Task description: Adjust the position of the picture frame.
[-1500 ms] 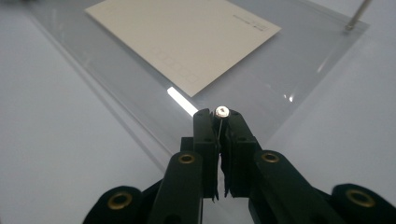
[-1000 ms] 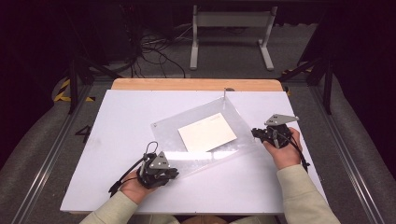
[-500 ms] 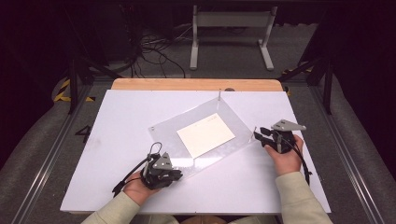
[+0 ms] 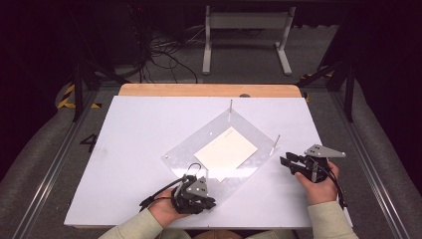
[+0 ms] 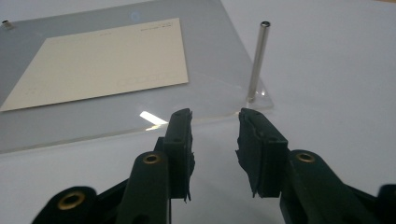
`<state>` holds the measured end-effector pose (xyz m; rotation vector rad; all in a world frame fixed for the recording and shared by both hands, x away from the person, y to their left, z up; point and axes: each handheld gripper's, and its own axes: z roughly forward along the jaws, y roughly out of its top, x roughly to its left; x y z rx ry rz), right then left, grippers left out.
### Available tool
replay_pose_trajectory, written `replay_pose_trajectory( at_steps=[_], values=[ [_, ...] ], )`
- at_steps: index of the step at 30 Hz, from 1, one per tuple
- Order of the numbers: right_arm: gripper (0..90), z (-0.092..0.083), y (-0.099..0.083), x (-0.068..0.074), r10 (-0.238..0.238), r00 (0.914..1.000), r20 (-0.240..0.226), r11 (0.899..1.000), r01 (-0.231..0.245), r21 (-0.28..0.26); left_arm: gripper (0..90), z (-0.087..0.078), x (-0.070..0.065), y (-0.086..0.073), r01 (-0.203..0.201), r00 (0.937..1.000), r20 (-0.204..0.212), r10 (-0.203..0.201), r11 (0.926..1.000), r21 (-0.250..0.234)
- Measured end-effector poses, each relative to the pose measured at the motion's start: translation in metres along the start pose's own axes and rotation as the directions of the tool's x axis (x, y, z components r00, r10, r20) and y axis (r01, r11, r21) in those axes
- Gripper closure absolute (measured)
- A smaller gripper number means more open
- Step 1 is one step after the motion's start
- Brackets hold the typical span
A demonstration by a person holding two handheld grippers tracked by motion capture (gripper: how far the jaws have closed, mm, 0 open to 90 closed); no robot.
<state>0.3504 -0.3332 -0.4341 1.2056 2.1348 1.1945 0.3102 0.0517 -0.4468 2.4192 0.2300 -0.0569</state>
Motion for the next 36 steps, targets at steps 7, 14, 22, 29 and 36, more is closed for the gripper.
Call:
replay_pose_trajectory(
  at_steps=[7,14,22,29,36],
  values=[
    [64.5,0.002,-0.001,0.009,-0.018,0.9995,-0.026,1.000,0.019,0.023,83.3,0.014,-0.009,0.013,-0.019,0.9995,0.026,0.019,0.9998,-0.010],
    [64.8,0.007,-0.002,0.014,-0.019,0.9988,-0.045,0.999,0.021,0.040,82.1,0.016,-0.009,0.020,-0.045,0.9973,0.058,0.045,0.9990,0.002],
    [65.4,0.011,-0.002,0.017,-0.030,0.9983,-0.050,0.998,0.032,0.051,81.9,-0.041,0.037,-0.002,0.114,0.9853,-0.111,-0.130,0.9840,-0.137],
    [65.2,0.012,-0.002,0.017,-0.024,0.9986,-0.048,0.998,0.027,0.061,82.4,-0.081,0.082,-0.042,0.272,0.8731,-0.351,-0.338,0.9356,-0.224],
    [62.7,0.013,-0.003,0.017,-0.020,0.9986,-0.048,0.998,0.023,0.064,72.8,-0.085,0.098,-0.062,0.324,0.8541,-0.330,-0.402,0.9076,-0.267]
  ],
)
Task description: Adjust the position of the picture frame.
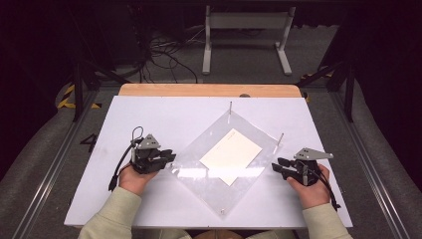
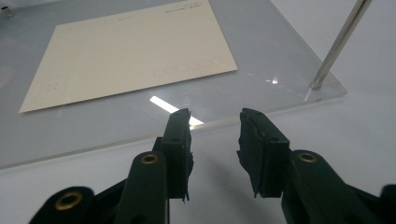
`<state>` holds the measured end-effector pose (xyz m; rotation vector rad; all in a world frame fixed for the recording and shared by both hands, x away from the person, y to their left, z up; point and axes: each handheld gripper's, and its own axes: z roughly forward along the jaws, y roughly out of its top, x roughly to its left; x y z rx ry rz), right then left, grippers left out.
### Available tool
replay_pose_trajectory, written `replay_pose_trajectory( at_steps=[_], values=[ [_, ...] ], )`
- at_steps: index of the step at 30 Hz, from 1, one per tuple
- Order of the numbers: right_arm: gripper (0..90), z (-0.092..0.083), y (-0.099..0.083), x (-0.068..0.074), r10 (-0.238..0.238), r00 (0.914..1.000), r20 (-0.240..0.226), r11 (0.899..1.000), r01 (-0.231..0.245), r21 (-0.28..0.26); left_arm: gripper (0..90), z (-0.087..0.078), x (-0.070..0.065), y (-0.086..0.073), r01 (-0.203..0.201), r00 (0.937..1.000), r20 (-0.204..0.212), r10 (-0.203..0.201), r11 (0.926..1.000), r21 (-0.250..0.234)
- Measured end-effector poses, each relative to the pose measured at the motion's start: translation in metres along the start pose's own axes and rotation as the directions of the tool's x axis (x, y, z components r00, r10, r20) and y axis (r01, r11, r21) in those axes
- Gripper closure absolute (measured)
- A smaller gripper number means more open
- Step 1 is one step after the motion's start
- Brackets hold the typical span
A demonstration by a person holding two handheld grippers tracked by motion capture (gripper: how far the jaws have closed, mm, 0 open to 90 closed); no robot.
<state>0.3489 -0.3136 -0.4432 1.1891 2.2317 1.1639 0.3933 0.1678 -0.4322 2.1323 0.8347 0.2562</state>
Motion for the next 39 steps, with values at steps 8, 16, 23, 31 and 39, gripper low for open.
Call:
replay_pose_trajectory(
  at_steps=[8,16,23,31,39],
  values=[
    [60.6,0.000,0.000,-0.001,0.005,1.0000,0.000,1.000,-0.005,-0.010,75.2,0.012,0.004,-0.006,-0.014,0.9990,0.043,0.010,0.9961,0.087],
    [58.3,-0.001,0.017,-0.014,0.032,0.9989,0.035,0.998,-0.030,-0.051,82.3,0.017,-0.002,-0.008,-0.049,0.9986,-0.014,0.052,0.9881,0.146],
    [58.6,0.022,0.043,-0.039,0.050,0.9898,0.133,0.999,-0.048,-0.020,83.4,0.017,-0.006,-0.010,-0.076,0.9961,-0.036,0.081,0.9884,0.132],
    [84.8,0.037,0.058,-0.050,0.011,0.9820,0.189,0.998,-0.022,0.053,83.7,0.016,-0.008,-0.011,-0.084,0.9958,-0.026,0.088,0.9870,0.137],
    [84.9,0.054,0.104,-0.046,-0.077,0.9766,0.201,0.996,0.068,0.055,83.9,0.005,-0.022,-0.017,-0.128,0.9917,0.017,0.128,0.9734,0.190]
  ],
)
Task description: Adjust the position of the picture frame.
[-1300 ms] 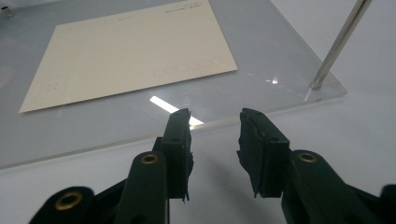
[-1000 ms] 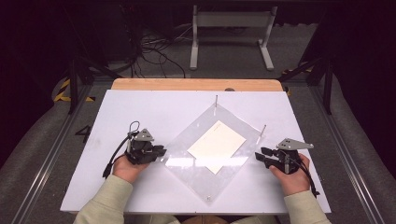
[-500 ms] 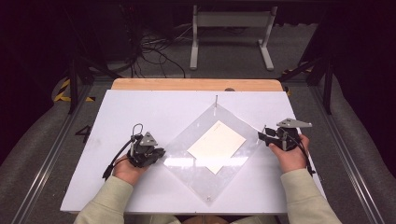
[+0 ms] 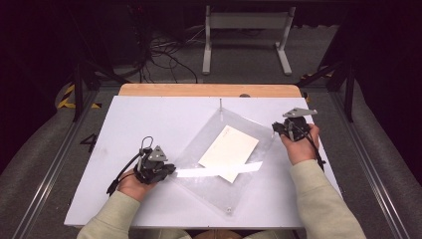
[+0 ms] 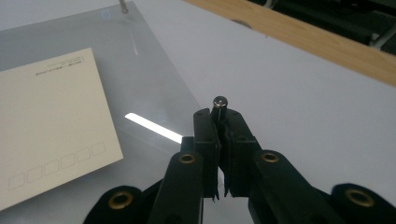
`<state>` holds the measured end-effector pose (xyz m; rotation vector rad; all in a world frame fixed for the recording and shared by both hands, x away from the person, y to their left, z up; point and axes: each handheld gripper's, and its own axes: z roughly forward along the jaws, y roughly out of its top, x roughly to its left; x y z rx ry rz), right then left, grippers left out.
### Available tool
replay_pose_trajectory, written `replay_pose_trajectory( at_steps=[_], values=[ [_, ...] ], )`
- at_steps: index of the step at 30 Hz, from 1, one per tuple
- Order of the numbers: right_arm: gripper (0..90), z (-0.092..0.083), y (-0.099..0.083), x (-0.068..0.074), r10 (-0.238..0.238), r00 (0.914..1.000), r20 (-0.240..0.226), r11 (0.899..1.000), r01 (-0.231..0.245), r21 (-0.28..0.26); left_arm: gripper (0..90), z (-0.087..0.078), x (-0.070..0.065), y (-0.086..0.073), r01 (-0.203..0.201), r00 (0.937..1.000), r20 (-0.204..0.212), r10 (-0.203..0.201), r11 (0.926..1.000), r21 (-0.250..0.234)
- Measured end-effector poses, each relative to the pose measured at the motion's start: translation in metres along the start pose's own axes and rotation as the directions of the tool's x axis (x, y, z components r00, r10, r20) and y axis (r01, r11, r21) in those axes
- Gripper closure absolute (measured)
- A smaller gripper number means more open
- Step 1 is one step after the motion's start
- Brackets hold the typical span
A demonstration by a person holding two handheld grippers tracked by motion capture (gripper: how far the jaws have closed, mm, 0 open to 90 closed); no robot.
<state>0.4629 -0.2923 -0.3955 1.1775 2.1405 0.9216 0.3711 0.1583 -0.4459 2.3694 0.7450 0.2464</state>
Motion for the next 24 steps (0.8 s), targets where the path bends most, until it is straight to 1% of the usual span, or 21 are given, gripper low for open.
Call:
replay_pose_trajectory(
  at_steps=[1,3,7,8,10,14,15,16,17,18,19,20,22,23,24],
  values=[
    [84.9,0.004,0.007,0.001,-0.012,0.9999,0.002,1.000,0.012,-0.002,83.9,-0.001,-0.002,-0.001,-0.008,1.0000,-0.003,0.008,1.0000,0.003],
    [84.9,0.013,0.020,0.003,-0.034,0.9994,0.002,0.999,0.034,-0.005,84.0,-0.003,-0.005,-0.003,-0.008,1.0000,0.004,0.008,0.9999,0.006],
    [84.8,0.033,0.042,0.007,-0.068,0.9975,-0.019,0.998,0.068,-0.014,84.0,-0.008,-0.011,-0.006,-0.010,0.9998,0.020,0.009,0.9995,0.031],
    [84.7,0.037,0.045,0.009,-0.068,0.9972,-0.029,0.998,0.068,-0.012,84.0,-0.010,-0.013,-0.007,-0.014,0.9995,0.030,0.012,0.9990,0.043],
    [84.8,0.047,0.051,0.012,-0.084,0.9954,-0.046,0.996,0.084,-0.005,84.0,-0.012,-0.017,-0.009,-0.021,0.9988,0.046,0.019,0.9985,0.050],
    [84.6,0.067,0.055,0.019,-0.094,0.9924,-0.079,0.996,0.094,0.004,84.0,-0.016,-0.024,-0.013,-0.037,0.9969,0.071,0.033,0.9974,0.062],
    [84.3,0.074,0.053,0.020,-0.086,0.9928,-0.084,0.996,0.087,0.007,83.9,-0.016,-0.025,-0.014,-0.039,0.9964,0.078,0.034,0.9974,0.061],
    [84.3,0.074,0.053,0.020,-0.086,0.9928,-0.084,0.996,0.087,0.007,84.0,-0.016,-0.025,-0.014,-0.039,0.9964,0.078,0.034,0.9974,0.061],
    [83.2,0.079,0.051,0.020,-0.080,0.9934,-0.083,0.996,0.082,0.024,84.0,-0.016,-0.025,-0.014,-0.044,0.9958,0.083,0.039,0.9972,0.060],
    [82.0,0.082,0.048,0.020,-0.076,0.9940,-0.079,0.997,0.078,0.029,83.9,-0.016,-0.025,-0.014,-0.046,0.9956,0.085,0.041,0.9972,0.058],
    [78.1,0.083,0.045,0.019,-0.058,0.9942,-0.091,0.998,0.059,0.011,84.0,-0.016,-0.025,-0.013,-0.047,0.9955,0.085,0.041,0.9971,0.060],
    [72.7,0.082,0.044,0.018,-0.037,0.9950,-0.093,0.999,0.037,-0.002,84.0,-0.016,-0.024,-0.013,-0.046,0.9952,0.089,0.041,0.9971,0.060],
    [64.5,0.076,0.042,0.016,-0.009,0.9977,-0.067,1.000,0.010,0.002,84.0,-0.016,-0.024,-0.014,-0.044,0.9947,0.095,0.038,0.9974,0.057],
    [63.5,0.071,0.041,0.015,0.004,0.9975,-0.071,1.000,-0.004,0.008,84.0,-0.016,-0.025,-0.013,-0.046,0.9951,0.090,0.041,0.9972,0.059],
    [63.7,0.066,0.038,0.015,0.006,0.9965,-0.083,1.000,-0.007,-0.010,84.0,-0.015,-0.025,-0.013,-0.050,0.9949,0.090,0.045,0.9971,0.057]
  ],
)
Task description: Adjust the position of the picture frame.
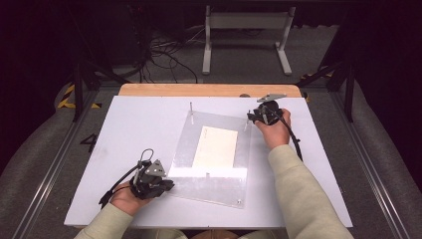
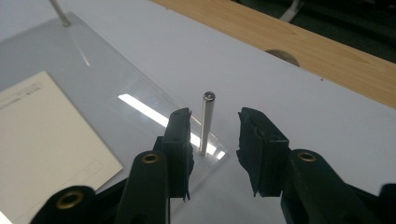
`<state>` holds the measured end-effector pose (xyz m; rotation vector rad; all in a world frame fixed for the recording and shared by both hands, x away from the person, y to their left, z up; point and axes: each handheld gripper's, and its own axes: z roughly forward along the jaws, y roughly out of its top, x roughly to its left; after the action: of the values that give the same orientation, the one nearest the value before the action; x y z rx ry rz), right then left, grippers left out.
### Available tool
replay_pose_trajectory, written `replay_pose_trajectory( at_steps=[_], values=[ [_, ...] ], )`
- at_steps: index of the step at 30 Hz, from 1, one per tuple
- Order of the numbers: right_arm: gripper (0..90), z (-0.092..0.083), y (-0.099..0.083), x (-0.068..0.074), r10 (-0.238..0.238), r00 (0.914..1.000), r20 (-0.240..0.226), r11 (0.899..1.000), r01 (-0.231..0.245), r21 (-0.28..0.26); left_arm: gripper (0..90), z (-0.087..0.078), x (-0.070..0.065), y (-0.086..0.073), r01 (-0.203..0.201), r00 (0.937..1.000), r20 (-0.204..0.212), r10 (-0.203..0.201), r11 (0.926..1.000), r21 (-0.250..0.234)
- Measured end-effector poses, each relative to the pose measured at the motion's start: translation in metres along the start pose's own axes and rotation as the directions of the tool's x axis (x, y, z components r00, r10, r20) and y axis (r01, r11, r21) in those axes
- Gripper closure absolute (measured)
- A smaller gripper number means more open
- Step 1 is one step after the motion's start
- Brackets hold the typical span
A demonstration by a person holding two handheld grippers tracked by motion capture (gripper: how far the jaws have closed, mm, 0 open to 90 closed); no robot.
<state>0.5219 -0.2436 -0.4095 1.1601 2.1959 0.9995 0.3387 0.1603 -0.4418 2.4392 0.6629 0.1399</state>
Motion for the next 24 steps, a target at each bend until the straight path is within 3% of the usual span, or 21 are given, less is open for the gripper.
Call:
replay_pose_trajectory(
  at_steps=[3,6,8,9,10,13,16,18,20,22,24],
  values=[
    [64.7,-0.020,-0.010,0.005,-0.011,0.9991,-0.040,0.999,0.009,-0.044,84.0,0.002,-0.007,0.003,-0.025,0.9991,0.033,0.025,0.9997,0.007],
    [64.2,-0.044,-0.028,0.017,-0.011,0.9880,-0.154,0.997,-0.001,-0.079,84.1,0.005,-0.019,0.008,-0.078,0.9954,0.058,0.076,0.9968,0.022],
    [63.5,-0.058,-0.043,0.028,-0.008,0.9669,-0.255,0.997,-0.010,-0.070,84.0,0.006,-0.027,0.011,-0.101,0.9929,0.065,0.099,0.9944,0.032],
    [63.6,-0.067,-0.053,0.037,-0.032,0.9554,-0.293,0.997,0.012,-0.070,84.1,0.007,-0.030,0.012,-0.105,0.9919,0.075,0.102,0.9939,0.035],
    [63.6,-0.067,-0.053,0.037,-0.032,0.9554,-0.293,0.997,0.012,-0.070,84.1,0.007,-0.030,0.012,-0.105,0.9919,0.075,0.102,0.9939,0.035],
    [66.2,-0.092,-0.079,0.062,-0.127,0.9375,-0.324,0.991,0.108,-0.078,84.1,0.009,-0.038,0.014,-0.125,0.9882,0.092,0.122,0.9917,0.029],
    [70.9,-0.109,-0.103,0.080,-0.122,0.9117,-0.392,0.992,0.119,-0.032,84.0,0.009,-0.040,0.014,-0.130,0.9875,0.094,0.127,0.9909,0.033],
    [72.2,-0.120,-0.115,0.094,-0.166,0.8864,-0.432,0.984,0.176,-0.017,84.0,0.009,-0.039,0.013,-0.128,0.9871,0.100,0.125,0.9913,0.028],
    [71.6,-0.129,-0.125,0.104,-0.196,0.8687,-0.455,0.978,0.210,-0.022,84.0,0.010,-0.039,0.013,-0.127,0.9866,0.107,0.123,0.9916,0.026],
    [70.3,-0.138,-0.136,0.111,-0.233,0.8576,-0.459,0.968,0.250,-0.024,83.9,0.010,-0.039,0.013,-0.119,0.9873,0.109,0.116,0.9926,0.024],
    [69.7,-0.140,-0.141,0.113,-0.243,0.8547,-0.459,0.965,0.260,-0.026,83.9,0.010,-0.038,0.013,-0.121,0.9868,0.112,0.117,0.9924,0.025]
  ],
)
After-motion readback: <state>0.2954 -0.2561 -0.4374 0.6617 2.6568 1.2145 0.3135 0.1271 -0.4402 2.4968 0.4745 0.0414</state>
